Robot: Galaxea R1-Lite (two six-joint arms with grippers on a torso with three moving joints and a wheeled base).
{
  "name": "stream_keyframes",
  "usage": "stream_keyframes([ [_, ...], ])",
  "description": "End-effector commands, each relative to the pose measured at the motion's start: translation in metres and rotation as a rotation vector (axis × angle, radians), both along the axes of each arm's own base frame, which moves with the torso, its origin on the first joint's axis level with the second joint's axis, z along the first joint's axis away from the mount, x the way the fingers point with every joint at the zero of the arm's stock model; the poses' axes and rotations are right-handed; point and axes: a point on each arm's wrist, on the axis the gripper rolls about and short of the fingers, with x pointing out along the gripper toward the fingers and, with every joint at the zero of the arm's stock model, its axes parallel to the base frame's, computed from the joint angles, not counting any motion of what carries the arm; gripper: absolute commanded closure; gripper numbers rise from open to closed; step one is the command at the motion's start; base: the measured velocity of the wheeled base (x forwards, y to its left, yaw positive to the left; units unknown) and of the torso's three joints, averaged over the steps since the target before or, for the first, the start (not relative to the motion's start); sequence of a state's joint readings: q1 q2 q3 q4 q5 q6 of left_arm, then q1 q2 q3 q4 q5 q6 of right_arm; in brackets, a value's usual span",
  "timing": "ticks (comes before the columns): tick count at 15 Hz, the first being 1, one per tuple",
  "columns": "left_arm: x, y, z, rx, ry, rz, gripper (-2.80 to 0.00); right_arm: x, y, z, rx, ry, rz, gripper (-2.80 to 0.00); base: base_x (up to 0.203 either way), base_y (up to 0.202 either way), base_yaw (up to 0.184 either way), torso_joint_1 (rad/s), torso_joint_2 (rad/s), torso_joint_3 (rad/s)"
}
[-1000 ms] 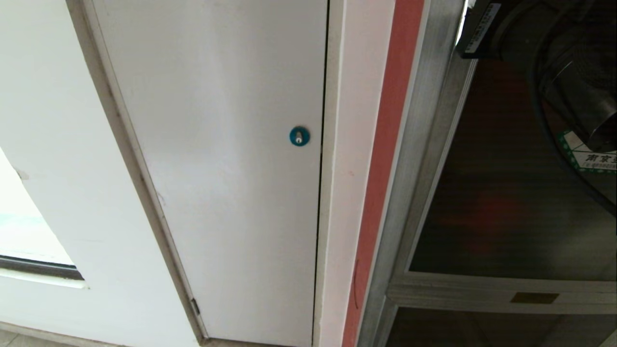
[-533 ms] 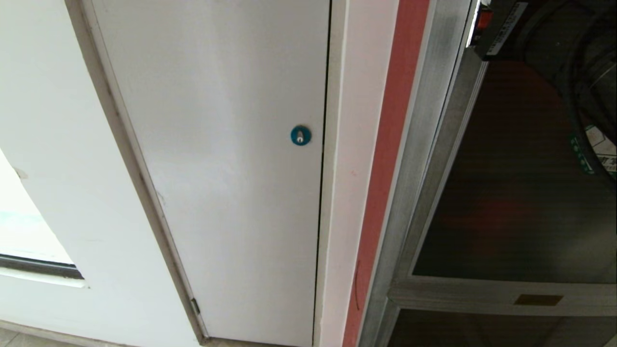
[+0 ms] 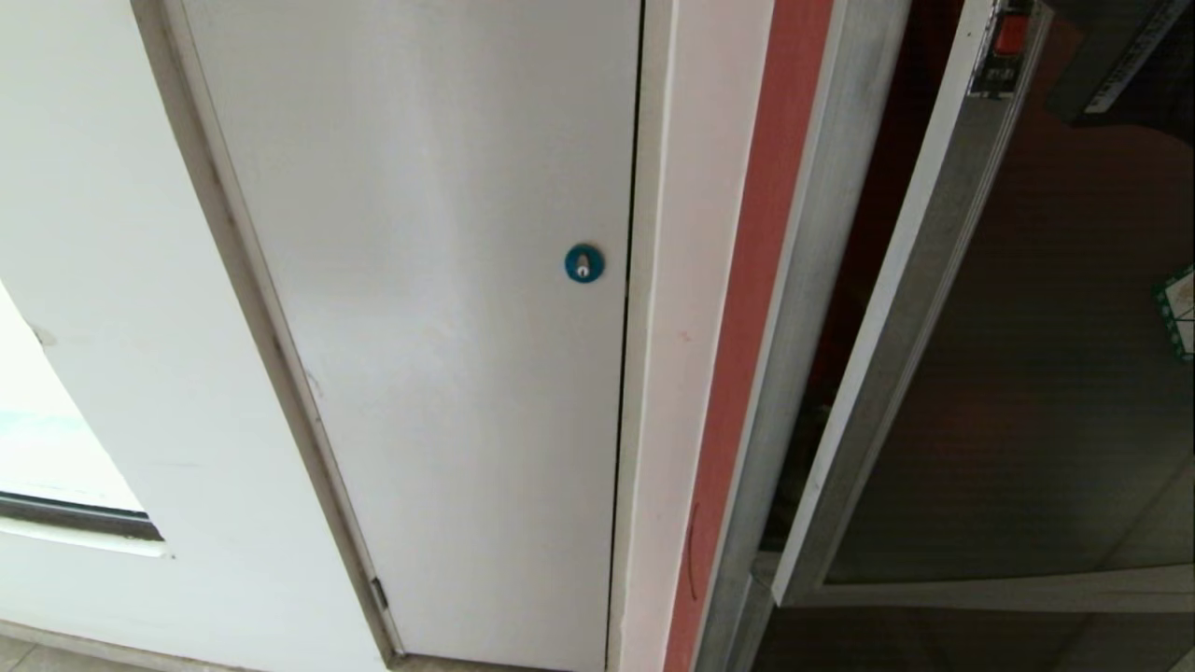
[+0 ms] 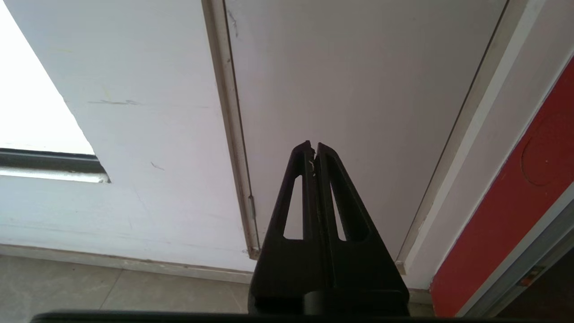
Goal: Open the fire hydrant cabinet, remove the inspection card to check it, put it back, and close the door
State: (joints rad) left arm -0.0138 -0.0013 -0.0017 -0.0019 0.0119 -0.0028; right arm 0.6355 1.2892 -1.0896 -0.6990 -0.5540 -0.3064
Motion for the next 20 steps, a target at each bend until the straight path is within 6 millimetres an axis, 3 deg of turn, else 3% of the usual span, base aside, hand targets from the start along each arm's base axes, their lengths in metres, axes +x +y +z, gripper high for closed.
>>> stream_keyframes([
  [1,0.0,0.0,0.0,0.0,0.002,0.0,0.0,-0.013,-0.01,0.006,0.03,-0.033,-0.012,0.0,0.0,0.0,0.0,0.0,0.0,0.0],
  [10,0.0,0.0,0.0,0.0,0.001,0.0,0.0,-0.013,-0.01,-0.002,0.013,-0.012,-0.012,0.0,0.0,0.0,0.0,0.0,0.0,0.0],
  [11,0.0,0.0,0.0,0.0,0.001,0.0,0.0,-0.013,-0.01,-0.002,0.013,-0.012,-0.012,-2.8,0.0,0.0,0.0,0.0,0.0,0.0],
  [17,0.0,0.0,0.0,0.0,0.001,0.0,0.0,-0.018,-0.013,0.001,0.016,-0.021,-0.006,-2.8,0.0,0.0,0.0,0.0,0.0,0.0],
  [20,0.0,0.0,0.0,0.0,0.002,0.0,0.0,-0.032,-0.017,-0.004,-0.021,0.025,0.027,-2.8,0.0,0.0,0.0,0.0,0.0,0.0],
])
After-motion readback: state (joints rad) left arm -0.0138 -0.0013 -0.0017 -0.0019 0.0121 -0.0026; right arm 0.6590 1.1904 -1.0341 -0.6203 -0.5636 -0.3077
